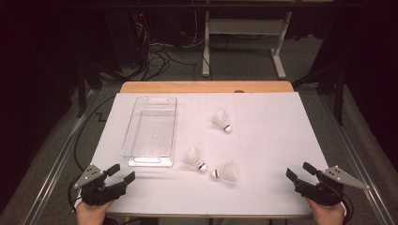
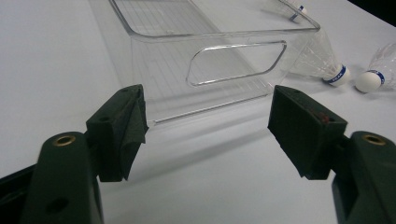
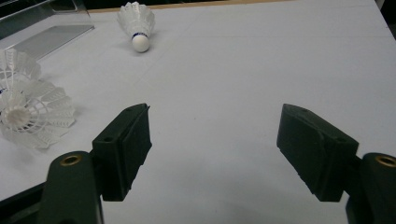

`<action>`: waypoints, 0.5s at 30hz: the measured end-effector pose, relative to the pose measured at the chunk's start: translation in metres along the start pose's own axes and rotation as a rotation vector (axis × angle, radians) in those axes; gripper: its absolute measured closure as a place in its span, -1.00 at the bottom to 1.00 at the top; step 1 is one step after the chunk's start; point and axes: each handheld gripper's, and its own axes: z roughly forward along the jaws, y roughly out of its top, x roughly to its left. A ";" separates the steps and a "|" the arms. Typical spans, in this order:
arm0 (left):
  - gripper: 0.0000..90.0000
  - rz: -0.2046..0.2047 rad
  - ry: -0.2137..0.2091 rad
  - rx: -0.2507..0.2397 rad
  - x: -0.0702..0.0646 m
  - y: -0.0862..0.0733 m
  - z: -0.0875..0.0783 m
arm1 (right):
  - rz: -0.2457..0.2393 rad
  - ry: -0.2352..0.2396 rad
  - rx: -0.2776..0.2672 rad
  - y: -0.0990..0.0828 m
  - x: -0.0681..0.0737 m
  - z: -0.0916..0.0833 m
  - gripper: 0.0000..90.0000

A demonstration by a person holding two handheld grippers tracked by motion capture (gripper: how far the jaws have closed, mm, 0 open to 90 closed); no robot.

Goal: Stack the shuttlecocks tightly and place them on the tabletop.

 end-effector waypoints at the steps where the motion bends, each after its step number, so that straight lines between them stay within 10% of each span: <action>1: -0.36 0.000 -0.001 -0.001 -0.001 0.000 0.000 | -0.001 0.000 0.001 0.000 0.000 0.000 -0.41; 15: -0.36 0.012 -0.032 -0.003 -0.011 0.001 0.001 | -0.003 -0.003 0.004 0.000 0.000 0.000 -0.41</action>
